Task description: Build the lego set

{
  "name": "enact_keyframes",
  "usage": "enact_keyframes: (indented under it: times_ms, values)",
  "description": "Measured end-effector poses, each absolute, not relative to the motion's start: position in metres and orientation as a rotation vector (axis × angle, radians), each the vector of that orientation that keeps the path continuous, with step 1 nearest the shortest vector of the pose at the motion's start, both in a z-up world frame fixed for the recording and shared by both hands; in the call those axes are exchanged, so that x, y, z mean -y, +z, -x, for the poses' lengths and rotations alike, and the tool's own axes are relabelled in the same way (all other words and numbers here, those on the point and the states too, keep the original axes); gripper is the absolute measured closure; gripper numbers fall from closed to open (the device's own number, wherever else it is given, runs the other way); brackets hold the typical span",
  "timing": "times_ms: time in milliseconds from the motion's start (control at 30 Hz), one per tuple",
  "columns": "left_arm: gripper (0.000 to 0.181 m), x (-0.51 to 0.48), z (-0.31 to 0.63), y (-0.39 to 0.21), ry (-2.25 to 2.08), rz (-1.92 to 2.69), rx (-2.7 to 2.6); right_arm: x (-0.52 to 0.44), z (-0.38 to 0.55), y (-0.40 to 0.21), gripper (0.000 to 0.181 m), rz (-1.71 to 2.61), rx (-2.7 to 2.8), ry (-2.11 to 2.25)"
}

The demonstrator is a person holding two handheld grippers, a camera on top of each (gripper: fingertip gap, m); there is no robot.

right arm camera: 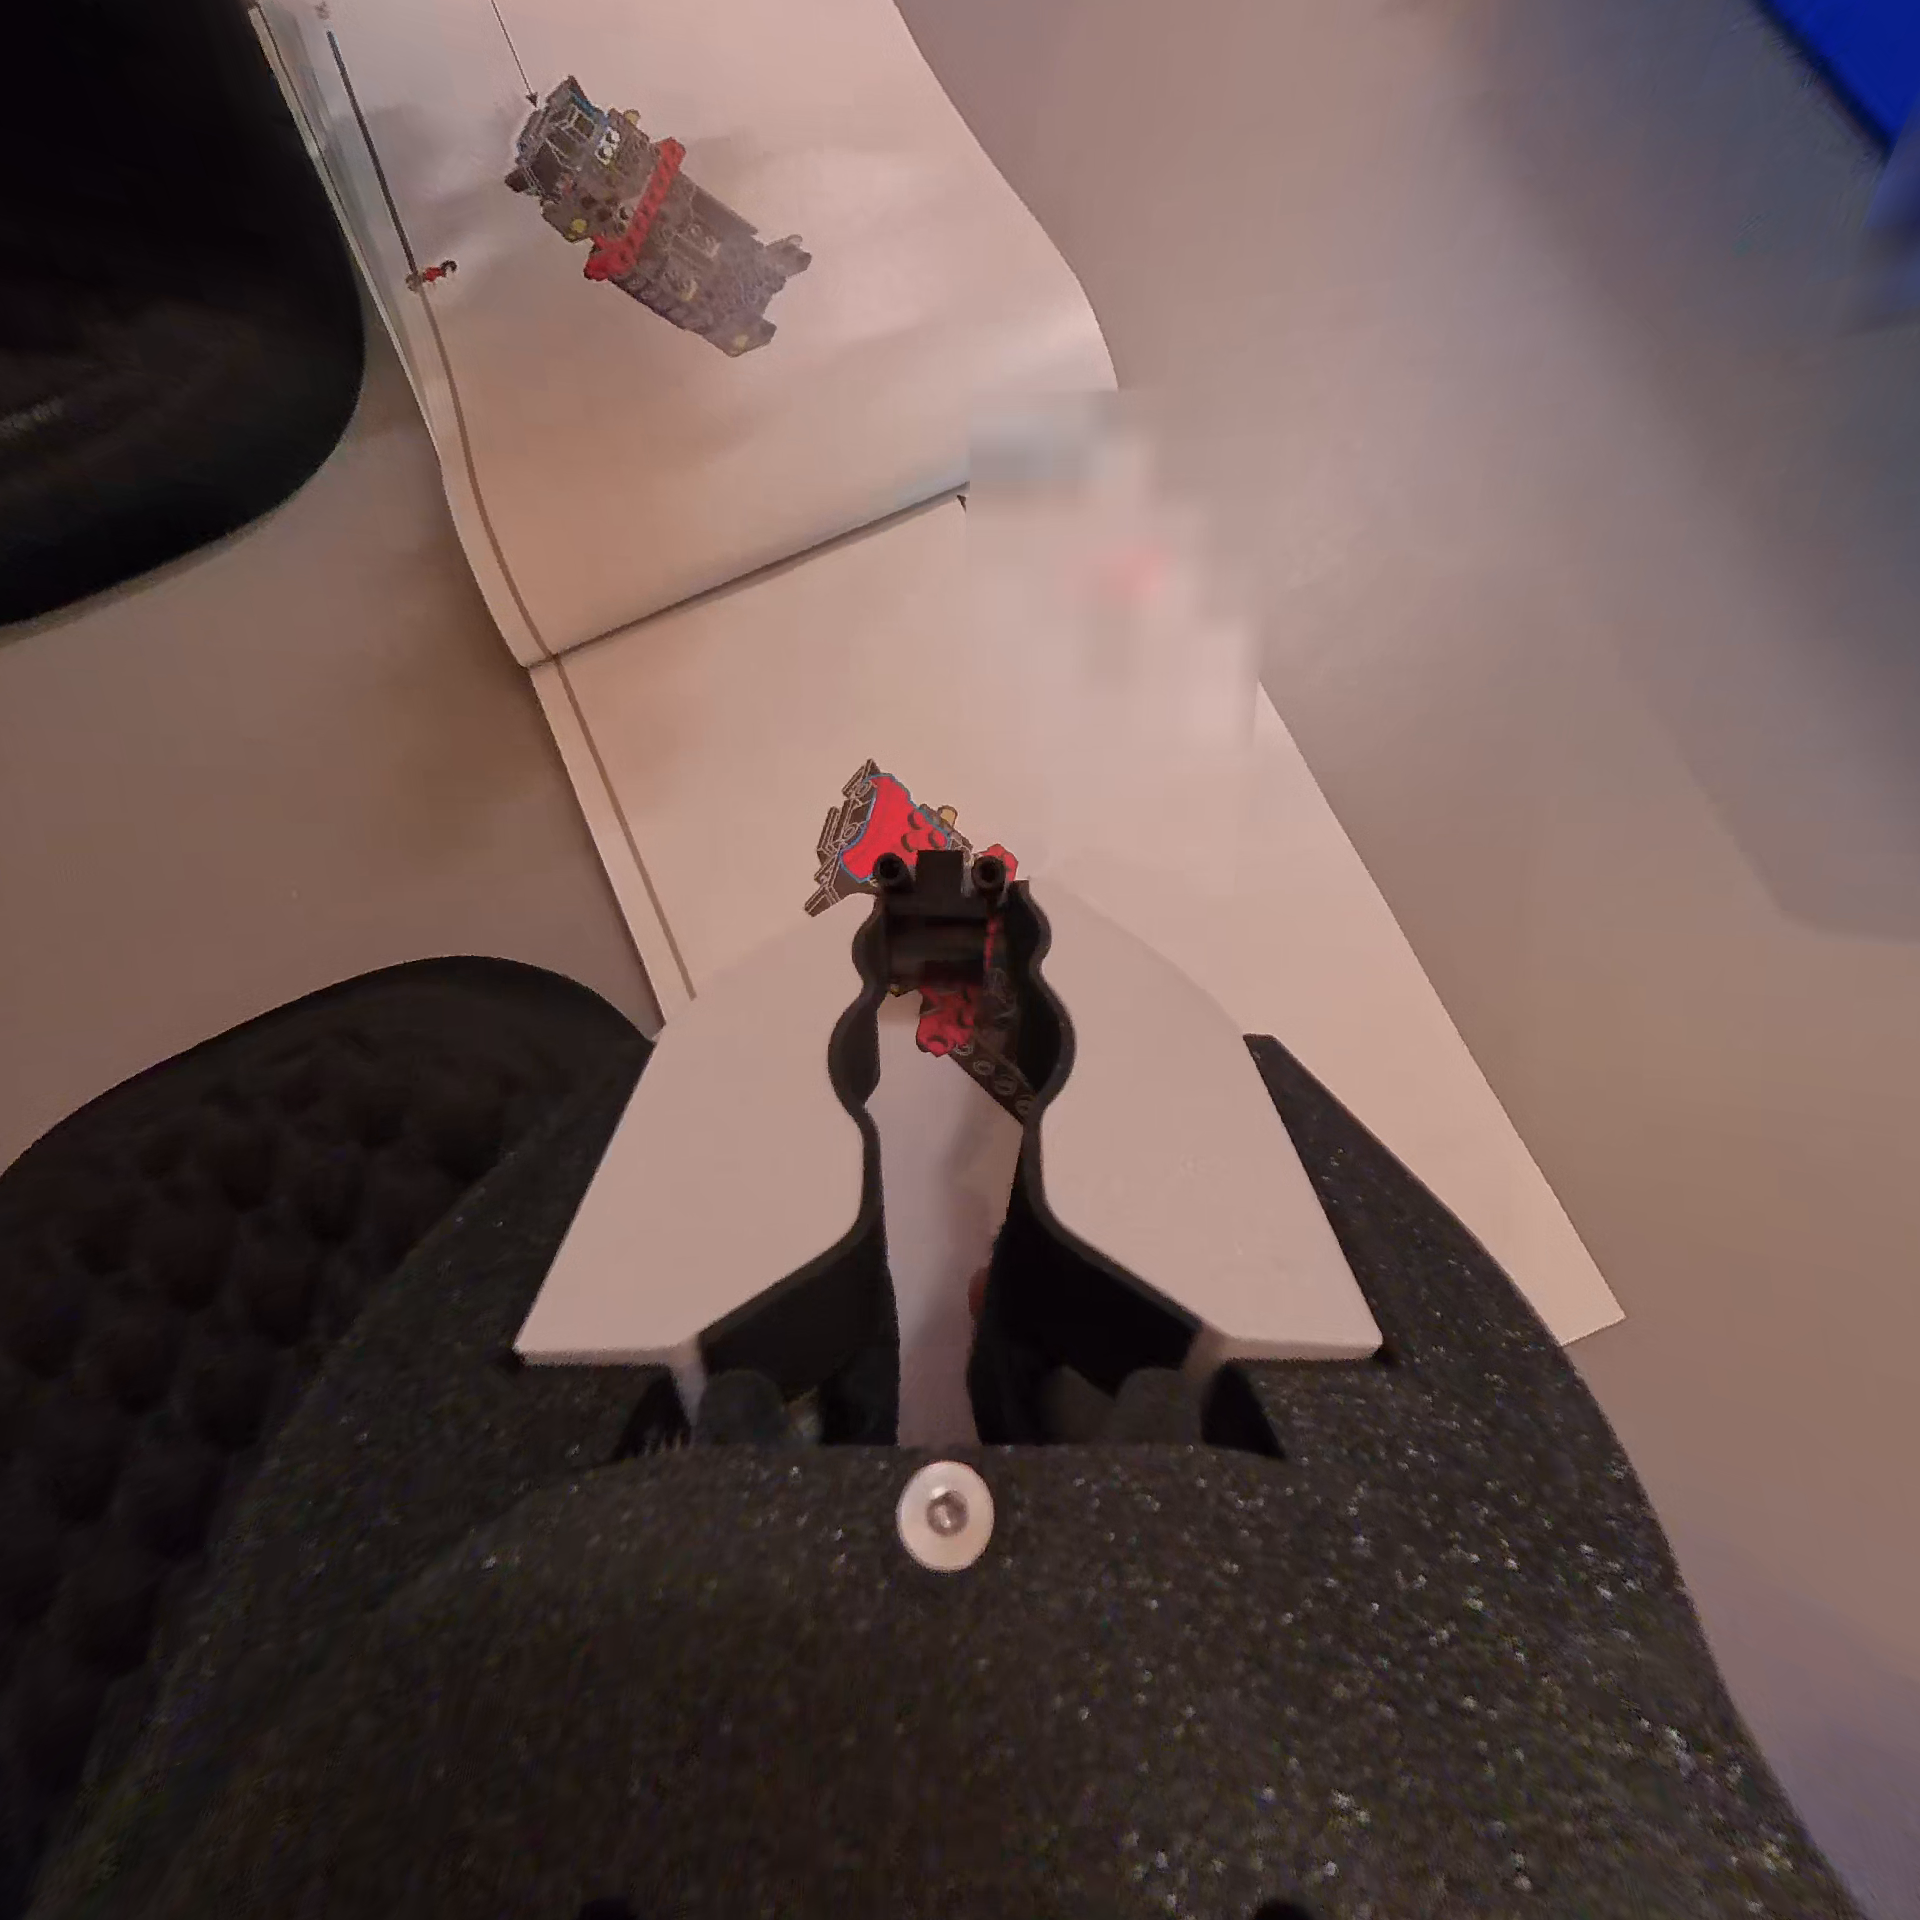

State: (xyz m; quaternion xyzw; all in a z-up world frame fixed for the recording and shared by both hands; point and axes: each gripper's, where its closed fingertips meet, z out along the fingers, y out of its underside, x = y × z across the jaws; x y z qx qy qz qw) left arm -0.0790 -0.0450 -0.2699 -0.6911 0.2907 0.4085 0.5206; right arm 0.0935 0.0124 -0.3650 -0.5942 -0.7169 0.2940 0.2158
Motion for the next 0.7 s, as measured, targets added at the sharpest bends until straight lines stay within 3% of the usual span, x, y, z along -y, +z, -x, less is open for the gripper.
enact_keyframes:
  times_ms: [300, 700]
  values:
    - [0.173, 0.0483, 0.0753, -0.2612, 1.189, 1.563, -0.786, -0.0125, -0.0939, -0.3646, 0.164, 1.641, 1.961, 0.817]
    - [0.173, 0.0468, 0.0768, -0.2695, 0.661, 1.696, -0.513, -0.0135, -0.0898, -0.3592, 0.164, 1.655, 1.915, 0.884]
